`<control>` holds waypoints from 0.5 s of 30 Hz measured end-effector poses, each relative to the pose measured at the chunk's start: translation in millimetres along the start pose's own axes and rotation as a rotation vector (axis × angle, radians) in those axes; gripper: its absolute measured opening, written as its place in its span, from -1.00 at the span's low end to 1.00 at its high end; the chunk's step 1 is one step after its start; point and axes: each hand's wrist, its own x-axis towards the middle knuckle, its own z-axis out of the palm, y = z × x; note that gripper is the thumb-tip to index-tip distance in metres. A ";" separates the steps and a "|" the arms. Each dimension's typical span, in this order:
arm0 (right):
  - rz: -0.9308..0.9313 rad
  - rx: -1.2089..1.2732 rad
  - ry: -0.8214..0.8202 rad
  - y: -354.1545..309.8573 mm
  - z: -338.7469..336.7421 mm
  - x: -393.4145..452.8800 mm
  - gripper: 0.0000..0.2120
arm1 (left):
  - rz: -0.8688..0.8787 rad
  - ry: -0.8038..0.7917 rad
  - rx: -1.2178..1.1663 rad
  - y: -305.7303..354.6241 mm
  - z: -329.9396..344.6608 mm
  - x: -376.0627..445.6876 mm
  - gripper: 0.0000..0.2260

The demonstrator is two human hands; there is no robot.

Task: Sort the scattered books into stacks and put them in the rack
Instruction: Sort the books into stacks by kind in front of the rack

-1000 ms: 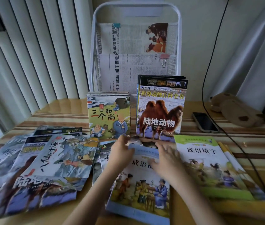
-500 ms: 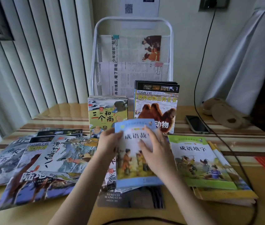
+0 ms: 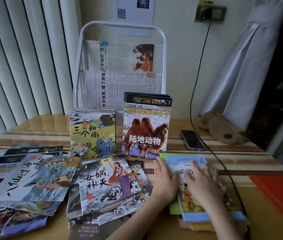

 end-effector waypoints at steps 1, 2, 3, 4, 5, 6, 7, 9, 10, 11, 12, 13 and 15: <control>0.016 0.030 0.010 0.5 -2.5 1.9 -0.38 | 0.008 -0.015 -0.108 1.7 -2.6 1.4 -0.34; 0.036 0.058 0.022 2.4 -4.3 4.9 -0.31 | 0.030 -0.023 -0.156 3.9 -3.2 1.9 -0.34; 0.053 0.063 0.033 2.8 -6.1 6.5 -0.28 | 0.060 -0.037 -0.157 6.5 -1.6 1.0 -0.34; 0.071 0.038 0.034 2.9 -6.4 7.6 -0.29 | 0.078 -0.057 -0.148 10.9 1.0 -1.2 -0.32; 0.089 0.000 0.027 1.9 -5.3 7.7 -0.33 | 0.076 -0.077 -0.148 14.7 3.6 -3.3 -0.31; 0.102 -0.032 0.017 -0.9 -4.3 6.4 -0.37 | 0.068 -0.099 -0.146 16.4 6.5 -3.8 -0.30; 0.106 -0.050 0.009 -4.0 -3.1 5.1 -0.41 | 0.063 -0.121 -0.132 16.3 8.6 -2.8 -0.31; 0.094 -0.087 0.007 -9.5 -2.7 4.0 -0.45 | 0.062 -0.159 -0.033 16.8 5.8 -2.4 -0.33; 0.094 -0.105 0.005 -11.2 -2.9 4.7 -0.47 | 0.066 -0.178 0.020 15.7 0.6 -2.1 -0.33; 0.091 -0.121 0.011 -13.3 -3.5 4.2 -0.48 | 0.076 -0.194 0.065 15.2 -7.7 -3.4 -0.33; 0.059 -0.113 0.048 -17.0 -3.2 1.7 -0.49 | 0.107 -0.194 0.109 14.2 -17.6 -5.6 -0.35; -0.031 -0.048 0.126 -23.4 -0.3 -2.9 -0.51 | 0.165 -0.161 0.168 12.4 -29.8 -9.2 -0.39; -0.344 0.283 0.318 -46.2 7.8 -18.6 -0.61 | 0.233 0.039 0.330 2.1 -59.6 -19.4 -0.48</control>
